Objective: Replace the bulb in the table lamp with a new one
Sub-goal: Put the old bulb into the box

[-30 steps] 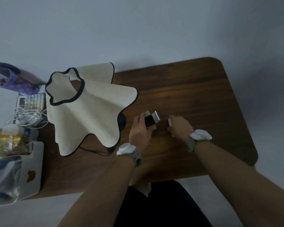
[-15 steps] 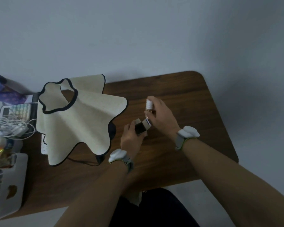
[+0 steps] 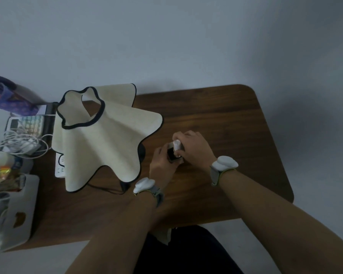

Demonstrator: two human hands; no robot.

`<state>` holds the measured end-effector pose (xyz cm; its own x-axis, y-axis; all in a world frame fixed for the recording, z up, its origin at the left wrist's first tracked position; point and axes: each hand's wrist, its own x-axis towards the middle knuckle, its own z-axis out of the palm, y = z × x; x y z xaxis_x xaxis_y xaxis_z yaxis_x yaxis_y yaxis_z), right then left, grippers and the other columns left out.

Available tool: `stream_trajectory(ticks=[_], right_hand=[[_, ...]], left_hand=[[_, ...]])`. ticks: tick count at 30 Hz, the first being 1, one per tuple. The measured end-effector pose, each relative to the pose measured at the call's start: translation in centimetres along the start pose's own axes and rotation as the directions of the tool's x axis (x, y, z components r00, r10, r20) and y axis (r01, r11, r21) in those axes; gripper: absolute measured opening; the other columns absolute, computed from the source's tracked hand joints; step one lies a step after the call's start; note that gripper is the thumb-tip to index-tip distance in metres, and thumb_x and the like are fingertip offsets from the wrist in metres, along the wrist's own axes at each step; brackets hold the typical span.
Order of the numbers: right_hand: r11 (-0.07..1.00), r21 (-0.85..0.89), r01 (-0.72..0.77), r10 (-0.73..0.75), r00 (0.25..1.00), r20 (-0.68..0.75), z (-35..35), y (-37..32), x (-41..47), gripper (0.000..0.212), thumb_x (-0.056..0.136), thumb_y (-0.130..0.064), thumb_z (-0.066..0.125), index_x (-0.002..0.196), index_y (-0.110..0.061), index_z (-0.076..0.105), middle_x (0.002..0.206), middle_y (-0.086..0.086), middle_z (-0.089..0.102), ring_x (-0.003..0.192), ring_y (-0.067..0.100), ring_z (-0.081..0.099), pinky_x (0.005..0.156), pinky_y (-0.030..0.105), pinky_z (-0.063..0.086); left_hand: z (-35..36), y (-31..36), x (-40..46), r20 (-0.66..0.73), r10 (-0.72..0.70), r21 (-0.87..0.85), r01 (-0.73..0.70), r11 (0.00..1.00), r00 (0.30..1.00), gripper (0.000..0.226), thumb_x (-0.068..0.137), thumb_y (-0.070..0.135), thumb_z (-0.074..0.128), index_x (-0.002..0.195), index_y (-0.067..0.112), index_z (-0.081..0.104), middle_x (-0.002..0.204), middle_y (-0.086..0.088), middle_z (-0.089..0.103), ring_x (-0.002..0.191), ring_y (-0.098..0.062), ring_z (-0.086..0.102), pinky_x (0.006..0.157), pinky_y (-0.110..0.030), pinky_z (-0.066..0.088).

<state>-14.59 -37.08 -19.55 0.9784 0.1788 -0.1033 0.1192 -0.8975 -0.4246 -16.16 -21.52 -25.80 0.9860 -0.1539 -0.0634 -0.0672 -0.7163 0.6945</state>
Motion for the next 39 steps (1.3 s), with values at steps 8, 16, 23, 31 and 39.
stream_trajectory(ticks=[8, 16, 23, 31, 39], right_hand=[[0.974, -0.174, 0.143, -0.137, 0.989, 0.050, 1.9, 0.2, 0.5, 0.021, 0.090, -0.027, 0.068, 0.109, -0.019, 0.066, 0.108, 0.003, 0.069, 0.108, 0.027, 0.056, 0.091, 0.040, 0.041], [0.934, -0.269, 0.236, -0.216, 0.971, 0.103, 2.7, 0.9, 0.8, 0.016, 0.094, -0.029, 0.065, 0.105, -0.028, 0.077, 0.118, -0.003, 0.062, 0.111, 0.024, 0.052, 0.092, 0.037, 0.041], [0.998, -0.020, -0.053, 0.054, 0.998, 0.024, 2.0, 1.1, 0.5, 0.033, 0.100, -0.027, 0.057, 0.133, -0.018, 0.058, 0.138, 0.006, 0.049, 0.117, 0.026, 0.054, 0.093, 0.043, 0.051], [0.982, 0.081, -0.171, 0.165, 0.984, 0.074, 1.5, 1.7, -0.7, 0.030, 0.107, -0.029, 0.046, 0.129, -0.015, 0.060, 0.123, 0.004, 0.057, 0.096, 0.027, 0.062, 0.080, 0.042, 0.053], [0.986, 0.043, -0.163, 0.161, 0.986, 0.052, 1.7, 1.7, -0.8, 0.033, 0.107, -0.029, 0.046, 0.132, -0.015, 0.062, 0.123, 0.004, 0.059, 0.098, 0.024, 0.062, 0.081, 0.041, 0.054]], left_hand=[[-0.7, -0.7, 0.0, 0.090, 0.041, -0.054, -0.037, 0.998, 0.995, 0.078, 0.076, 0.035, 0.089, 0.142, 0.008, 0.058, 0.132, -0.012, 0.063, 0.116, -0.030, 0.063, 0.096, -0.039, 0.052], [-0.6, -1.0, 0.0, 0.046, 0.073, -0.033, -0.071, 0.997, 0.996, 0.074, 0.075, 0.032, 0.091, 0.136, 0.002, 0.062, 0.126, -0.015, 0.066, 0.109, -0.031, 0.067, 0.094, -0.038, 0.054], [-0.3, -0.9, 0.0, 0.017, 0.039, -0.052, -0.038, 0.998, 0.999, 0.090, 0.076, 0.038, 0.090, 0.152, 0.015, 0.048, 0.137, -0.006, 0.063, 0.121, -0.020, 0.060, 0.099, -0.031, 0.051], [-0.3, -1.5, 0.0, 0.036, 0.057, -0.063, -0.055, 0.997, 0.998, 0.056, 0.080, 0.030, 0.088, 0.129, 0.015, 0.066, 0.125, -0.003, 0.066, 0.113, -0.021, 0.064, 0.094, -0.035, 0.054], [-1.1, -1.3, 0.2, 0.262, -0.062, -0.133, 0.100, 0.986, 0.963, 0.072, 0.064, 0.042, 0.094, 0.127, 0.034, 0.061, 0.121, 0.020, 0.059, 0.100, 0.008, 0.056, 0.084, -0.004, 0.041]])
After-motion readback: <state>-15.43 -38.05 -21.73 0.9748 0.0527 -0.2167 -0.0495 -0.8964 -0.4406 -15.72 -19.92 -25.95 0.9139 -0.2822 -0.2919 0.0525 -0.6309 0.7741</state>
